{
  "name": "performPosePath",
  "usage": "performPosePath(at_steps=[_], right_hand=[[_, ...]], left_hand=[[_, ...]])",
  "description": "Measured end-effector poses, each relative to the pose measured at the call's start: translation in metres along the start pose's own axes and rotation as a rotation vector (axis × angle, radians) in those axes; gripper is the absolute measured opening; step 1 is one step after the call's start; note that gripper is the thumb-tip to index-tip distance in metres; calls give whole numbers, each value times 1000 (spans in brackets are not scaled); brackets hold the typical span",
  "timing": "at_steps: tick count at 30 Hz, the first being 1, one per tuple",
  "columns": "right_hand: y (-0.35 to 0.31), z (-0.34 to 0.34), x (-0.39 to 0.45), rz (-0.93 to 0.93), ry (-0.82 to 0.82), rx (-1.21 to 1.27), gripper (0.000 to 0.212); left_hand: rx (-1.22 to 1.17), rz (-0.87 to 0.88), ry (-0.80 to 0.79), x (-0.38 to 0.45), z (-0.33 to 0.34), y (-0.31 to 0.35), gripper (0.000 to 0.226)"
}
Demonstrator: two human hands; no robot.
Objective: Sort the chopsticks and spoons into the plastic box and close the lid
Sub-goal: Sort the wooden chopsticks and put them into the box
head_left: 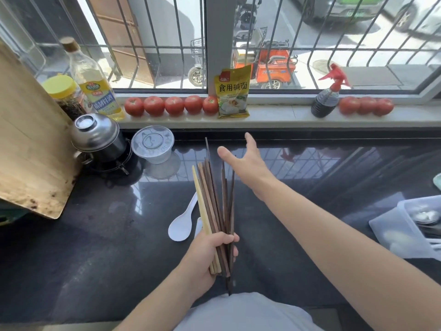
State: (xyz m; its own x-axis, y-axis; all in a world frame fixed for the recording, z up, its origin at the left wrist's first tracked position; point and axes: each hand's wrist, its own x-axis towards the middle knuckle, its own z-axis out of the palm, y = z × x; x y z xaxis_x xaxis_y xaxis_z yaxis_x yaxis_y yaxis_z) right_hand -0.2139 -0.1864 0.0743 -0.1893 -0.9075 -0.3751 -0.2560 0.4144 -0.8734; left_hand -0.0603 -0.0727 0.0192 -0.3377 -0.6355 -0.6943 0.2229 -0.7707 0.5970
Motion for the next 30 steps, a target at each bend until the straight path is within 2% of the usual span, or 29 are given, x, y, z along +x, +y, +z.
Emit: performPosePath(at_steps=[3, 7, 9, 10, 14, 17, 19, 24, 30], right_hand=[[9, 9, 16, 149, -111, 137, 95], [27, 17, 16, 104, -59, 194, 42], [31, 13, 14, 85, -57, 212, 26], [32, 11, 13, 78, -56, 211, 27], [23, 1, 16, 71, -89, 310, 51], [11, -13, 24, 45, -118, 360, 59], [6, -19, 30, 10, -121, 307, 57], [3, -18, 32, -119, -39, 214, 33], [15, -16, 24, -97, 26, 201, 28]], left_hand=[[78, 15, -23, -1, 2, 1, 39], [133, 15, -58, -4, 1, -3, 42], [156, 15, -64, -4, 1, -4, 44], [166, 17, -67, -4, 2, -4, 44], [159, 19, -111, -4, 4, -3, 46], [206, 22, -158, -6, 5, -3, 46], [229, 26, -173, -6, 5, -4, 46], [239, 30, -195, -7, 0, -6, 44], [221, 2, -267, -10, -8, -12, 39]])
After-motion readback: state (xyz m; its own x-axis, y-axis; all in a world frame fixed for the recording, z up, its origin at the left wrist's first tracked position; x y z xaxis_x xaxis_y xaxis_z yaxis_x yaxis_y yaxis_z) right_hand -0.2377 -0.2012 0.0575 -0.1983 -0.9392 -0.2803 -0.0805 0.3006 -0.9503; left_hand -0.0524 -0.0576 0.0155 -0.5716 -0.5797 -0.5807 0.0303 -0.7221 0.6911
